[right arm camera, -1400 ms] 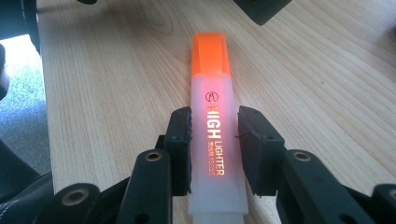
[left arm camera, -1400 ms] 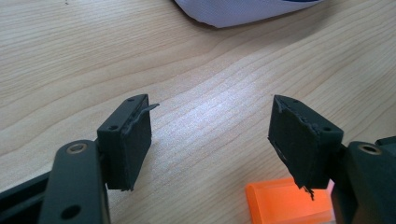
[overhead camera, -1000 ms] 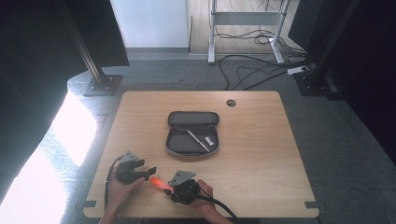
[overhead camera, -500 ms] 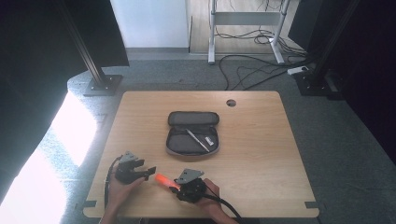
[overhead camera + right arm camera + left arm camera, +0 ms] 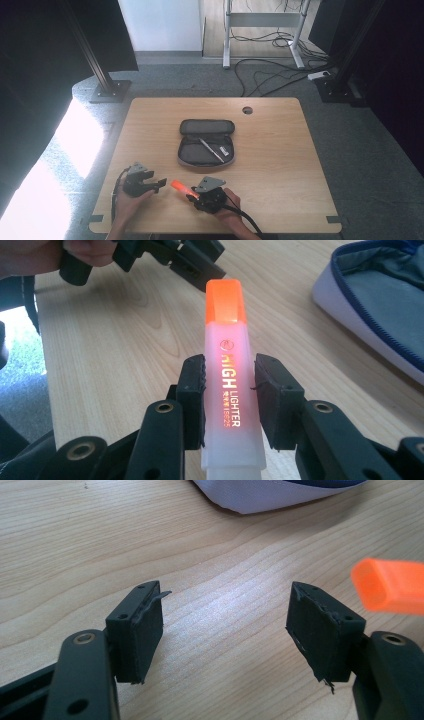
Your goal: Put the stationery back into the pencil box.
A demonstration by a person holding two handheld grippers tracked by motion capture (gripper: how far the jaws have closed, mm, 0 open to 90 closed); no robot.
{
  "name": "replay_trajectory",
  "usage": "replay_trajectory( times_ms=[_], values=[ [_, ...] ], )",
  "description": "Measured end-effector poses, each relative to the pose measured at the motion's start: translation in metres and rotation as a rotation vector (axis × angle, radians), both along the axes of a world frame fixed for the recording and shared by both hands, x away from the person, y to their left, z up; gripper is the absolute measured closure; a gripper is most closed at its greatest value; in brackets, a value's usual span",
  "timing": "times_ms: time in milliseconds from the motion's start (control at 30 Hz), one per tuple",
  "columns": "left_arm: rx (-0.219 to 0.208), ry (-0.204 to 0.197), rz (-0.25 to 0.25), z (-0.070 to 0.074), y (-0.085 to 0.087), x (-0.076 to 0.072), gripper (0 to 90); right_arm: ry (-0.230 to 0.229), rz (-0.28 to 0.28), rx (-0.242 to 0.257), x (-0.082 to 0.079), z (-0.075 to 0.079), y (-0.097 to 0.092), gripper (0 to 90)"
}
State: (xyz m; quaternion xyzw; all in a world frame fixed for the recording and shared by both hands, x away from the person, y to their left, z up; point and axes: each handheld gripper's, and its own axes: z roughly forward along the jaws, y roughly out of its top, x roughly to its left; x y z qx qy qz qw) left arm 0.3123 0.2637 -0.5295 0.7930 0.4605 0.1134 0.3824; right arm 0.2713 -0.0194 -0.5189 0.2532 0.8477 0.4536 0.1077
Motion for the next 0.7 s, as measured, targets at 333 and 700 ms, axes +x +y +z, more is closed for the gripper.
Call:
replay_trajectory(
  times_ms=[333, 700],
  values=[
    [0.000, 0.006, -0.001, -0.001, -0.002, 0.000, 31.3, -0.014, -0.036, 0.024, 0.007, 0.008, -0.010, 65.9],
    [0.010, 0.012, -0.008, -0.002, -0.003, 0.001, 31.2, -0.025, -0.084, 0.051, 0.016, 0.016, -0.025, 65.9]
  ],
)
